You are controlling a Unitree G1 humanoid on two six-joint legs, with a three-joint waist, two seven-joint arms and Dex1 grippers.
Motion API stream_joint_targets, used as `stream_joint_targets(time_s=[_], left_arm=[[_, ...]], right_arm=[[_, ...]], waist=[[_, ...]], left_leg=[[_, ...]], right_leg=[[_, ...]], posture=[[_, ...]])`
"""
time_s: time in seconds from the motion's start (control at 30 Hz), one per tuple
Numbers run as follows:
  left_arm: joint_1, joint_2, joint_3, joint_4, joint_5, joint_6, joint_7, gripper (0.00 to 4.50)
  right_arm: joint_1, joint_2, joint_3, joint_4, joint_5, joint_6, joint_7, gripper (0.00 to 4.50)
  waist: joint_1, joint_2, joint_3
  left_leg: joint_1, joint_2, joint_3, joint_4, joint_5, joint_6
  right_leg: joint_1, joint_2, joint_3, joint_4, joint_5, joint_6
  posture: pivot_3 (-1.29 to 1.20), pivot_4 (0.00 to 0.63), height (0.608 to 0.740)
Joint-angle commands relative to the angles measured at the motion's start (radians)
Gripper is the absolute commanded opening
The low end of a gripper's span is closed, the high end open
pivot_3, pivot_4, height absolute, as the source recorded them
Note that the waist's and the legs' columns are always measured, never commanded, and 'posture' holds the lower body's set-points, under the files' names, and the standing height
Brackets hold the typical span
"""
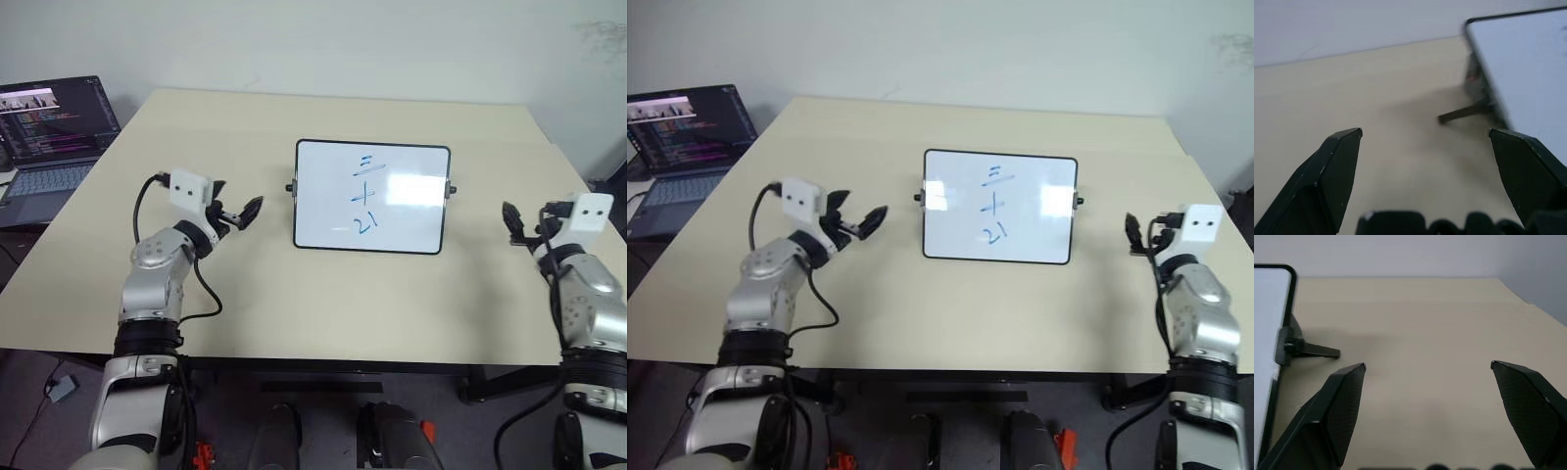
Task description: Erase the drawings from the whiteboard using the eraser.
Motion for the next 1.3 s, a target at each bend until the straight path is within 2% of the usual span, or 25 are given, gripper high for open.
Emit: stream_joint_targets(time_s=[0.03,0.2,0.33,0.57,0.93,1.23,1.3], left_arm=[[-0.024,0.008,-0.084,-0.162,-0.067,0.114,-0.126,4.50],[-0.013,-0.034,-0.195,-0.278,-0.089,0.210,-0.193,4.50],[-0.008,-0.079,-0.259,-0.279,-0.069,0.220,-0.211,4.50],[0.016,-0.094,-0.319,-0.284,-0.069,0.229,-0.265,4.50],[0.018,-0.103,-0.333,-0.267,-0.051,0.218,-0.287,4.50],[0.026,-0.099,-0.330,-0.270,-0.042,0.219,-0.291,4.50],[0.028,-0.097,-0.330,-0.272,-0.040,0.220,-0.291,4.50]], right_arm=[[0.014,-0.080,-0.066,-0.006,0.026,0.069,0.028,4.49],[0.056,-0.165,-0.081,0.028,0.023,0.143,0.081,4.49],[0.090,-0.220,-0.080,0.058,0.034,0.191,0.155,4.49],[0.111,-0.281,-0.066,0.170,0.016,0.197,0.271,4.49],[0.092,-0.280,-0.044,0.296,-0.010,0.130,0.335,4.49],[0.088,-0.259,-0.031,0.320,-0.024,0.106,0.337,4.49],[0.082,-0.254,-0.030,0.331,-0.025,0.102,0.337,4.10]], waist=[[0.000,0.000,0.000],[-0.001,0.000,0.000],[-0.005,0.000,0.000],[-0.010,0.000,0.000],[-0.011,0.000,0.000],[-0.011,0.000,0.000],[-0.011,0.000,0.000]], left_leg=[[0.000,0.000,0.000,0.000,0.000,0.000],[0.000,0.000,0.001,0.000,0.000,0.000],[0.000,0.000,0.001,0.002,0.000,0.000],[0.000,0.000,0.001,0.006,0.000,0.000],[-0.001,0.000,0.001,0.012,0.000,0.000],[-0.001,0.000,0.001,0.012,0.000,0.000],[-0.002,0.000,0.001,0.012,0.000,0.000]], right_leg=[[0.000,0.000,0.000,0.000,0.000,0.000],[0.000,0.000,0.000,0.000,0.000,0.000],[0.000,0.000,0.001,0.000,0.000,0.000],[0.000,0.000,0.001,0.000,0.000,0.000],[0.001,0.000,0.002,0.000,0.000,0.001],[0.001,0.000,0.002,0.000,0.000,0.001],[0.001,0.000,0.002,0.000,0.000,0.001]], posture=[[0.00,0.150,0.740],[0.00,0.150,0.740],[0.00,0.150,0.740],[0.00,0.150,0.740],[0.00,0.150,0.740],[0.00,0.150,0.740],[0.00,0.150,0.740]])
